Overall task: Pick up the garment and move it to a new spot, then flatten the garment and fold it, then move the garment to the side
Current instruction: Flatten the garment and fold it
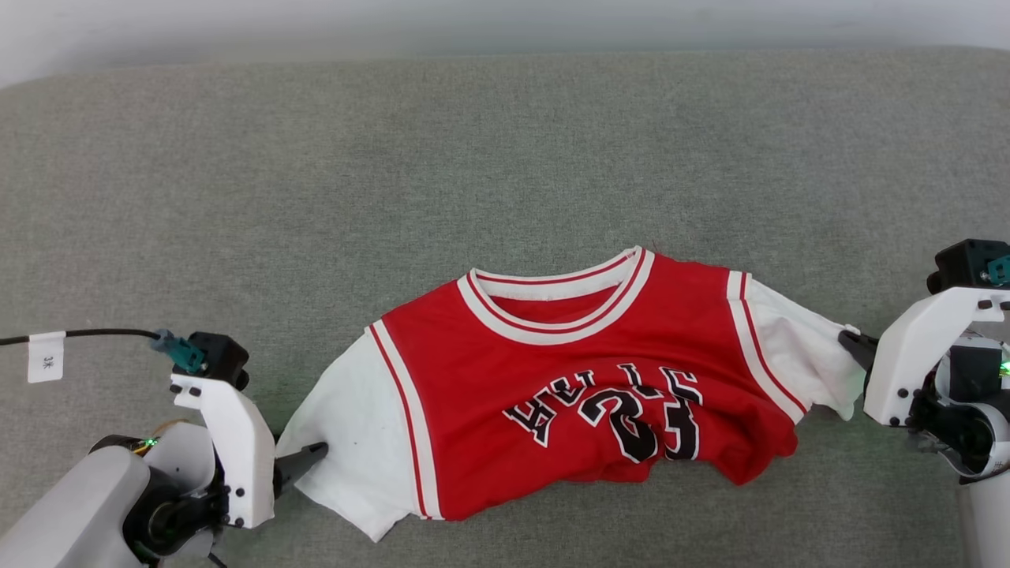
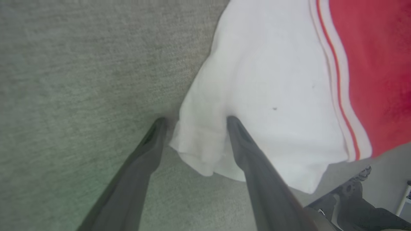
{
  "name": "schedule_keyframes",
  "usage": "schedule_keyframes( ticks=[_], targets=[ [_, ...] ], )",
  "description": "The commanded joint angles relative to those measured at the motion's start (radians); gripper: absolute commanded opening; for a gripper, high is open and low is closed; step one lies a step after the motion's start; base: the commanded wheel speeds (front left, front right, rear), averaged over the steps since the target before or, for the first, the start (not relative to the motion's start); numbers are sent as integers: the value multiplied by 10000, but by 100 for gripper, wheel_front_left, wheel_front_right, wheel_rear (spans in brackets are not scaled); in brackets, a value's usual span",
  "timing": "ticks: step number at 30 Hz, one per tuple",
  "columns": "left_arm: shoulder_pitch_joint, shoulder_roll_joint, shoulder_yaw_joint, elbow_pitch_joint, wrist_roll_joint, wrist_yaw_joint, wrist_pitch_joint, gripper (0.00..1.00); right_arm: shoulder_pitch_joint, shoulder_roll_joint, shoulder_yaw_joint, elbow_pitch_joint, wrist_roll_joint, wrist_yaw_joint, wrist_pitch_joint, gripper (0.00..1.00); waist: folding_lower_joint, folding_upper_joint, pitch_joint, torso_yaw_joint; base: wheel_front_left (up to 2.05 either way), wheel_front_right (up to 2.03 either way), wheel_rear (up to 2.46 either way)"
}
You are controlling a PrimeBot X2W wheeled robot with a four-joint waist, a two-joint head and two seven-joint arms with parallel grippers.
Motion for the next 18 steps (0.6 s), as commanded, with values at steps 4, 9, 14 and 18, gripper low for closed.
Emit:
schedule_keyframes(
  ticks=[4, 9, 14, 18],
  targets=[
    [-10, -1165, -572, 825, -123, -264, 30, 0, 38, 36, -36, 59, 58, -7, -83, 0, 1, -1, 72, -79, 0, 0, 0],
    [-173, -1173, -424, 1170, 66, -158, -387, 0, 163, -29, -168, 137, -11, -7, -57, 0, 1, -1, -181, -63, 0, 0, 0],
    [-505, -780, -124, 882, 565, 176, -1067, 0, 208, -120, -290, 130, -136, -7, -198, 0, 1, -1, -630, 48, 0, 0, 0],
    [-887, -461, 168, 119, 1112, 612, -1712, 0, 25, -246, -309, 107, -437, -7, -535, 0, 1, -1, -1177, 148, 0, 0, 0]
  ],
)
